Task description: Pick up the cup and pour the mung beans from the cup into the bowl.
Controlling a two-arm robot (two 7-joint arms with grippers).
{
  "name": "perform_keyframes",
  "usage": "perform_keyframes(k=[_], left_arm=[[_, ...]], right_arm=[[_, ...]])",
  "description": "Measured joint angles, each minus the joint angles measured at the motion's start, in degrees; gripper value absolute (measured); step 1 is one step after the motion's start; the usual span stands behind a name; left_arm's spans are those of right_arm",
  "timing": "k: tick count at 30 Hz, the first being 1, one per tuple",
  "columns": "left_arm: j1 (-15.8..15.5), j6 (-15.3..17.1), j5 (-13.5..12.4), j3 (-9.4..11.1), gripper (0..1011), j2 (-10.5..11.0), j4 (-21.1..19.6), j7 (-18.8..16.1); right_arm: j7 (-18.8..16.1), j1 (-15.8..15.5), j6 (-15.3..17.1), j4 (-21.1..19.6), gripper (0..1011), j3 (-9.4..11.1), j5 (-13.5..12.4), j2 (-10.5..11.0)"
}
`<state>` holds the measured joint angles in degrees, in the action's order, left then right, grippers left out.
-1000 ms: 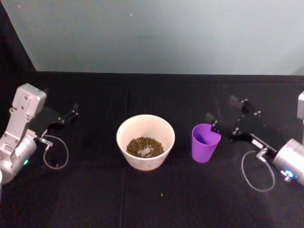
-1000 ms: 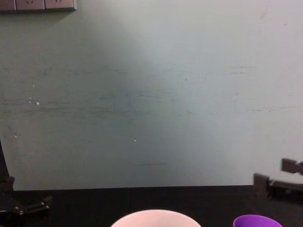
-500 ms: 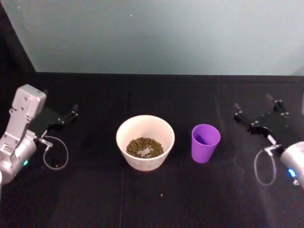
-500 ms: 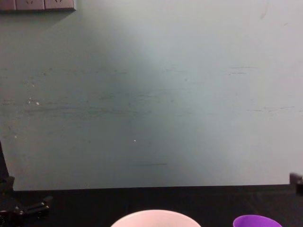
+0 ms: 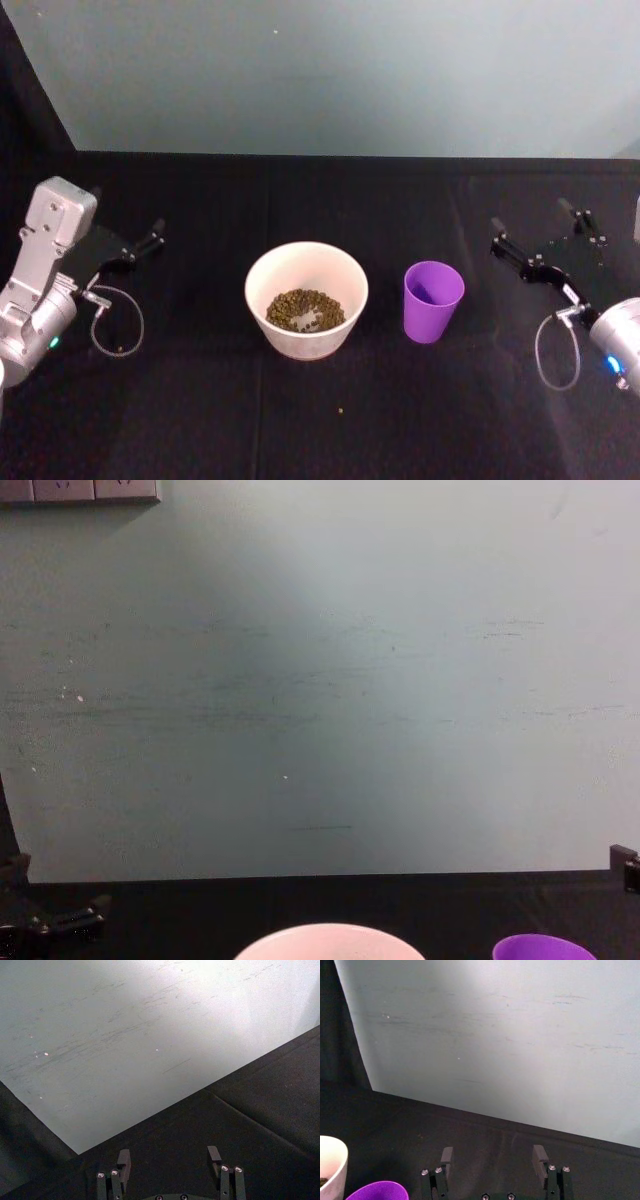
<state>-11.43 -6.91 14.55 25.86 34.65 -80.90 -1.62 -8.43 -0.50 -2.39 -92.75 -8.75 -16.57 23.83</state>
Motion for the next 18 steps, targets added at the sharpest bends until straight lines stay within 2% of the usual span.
perform_keyframes(k=[18], left_arm=[[0.0, 0.0, 0.0, 0.0, 1000, 0.0, 0.0, 0.0]], right_arm=[[-0.42, -0.12, 0.0, -0.37, 1004, 0.09, -0.37, 0.23]])
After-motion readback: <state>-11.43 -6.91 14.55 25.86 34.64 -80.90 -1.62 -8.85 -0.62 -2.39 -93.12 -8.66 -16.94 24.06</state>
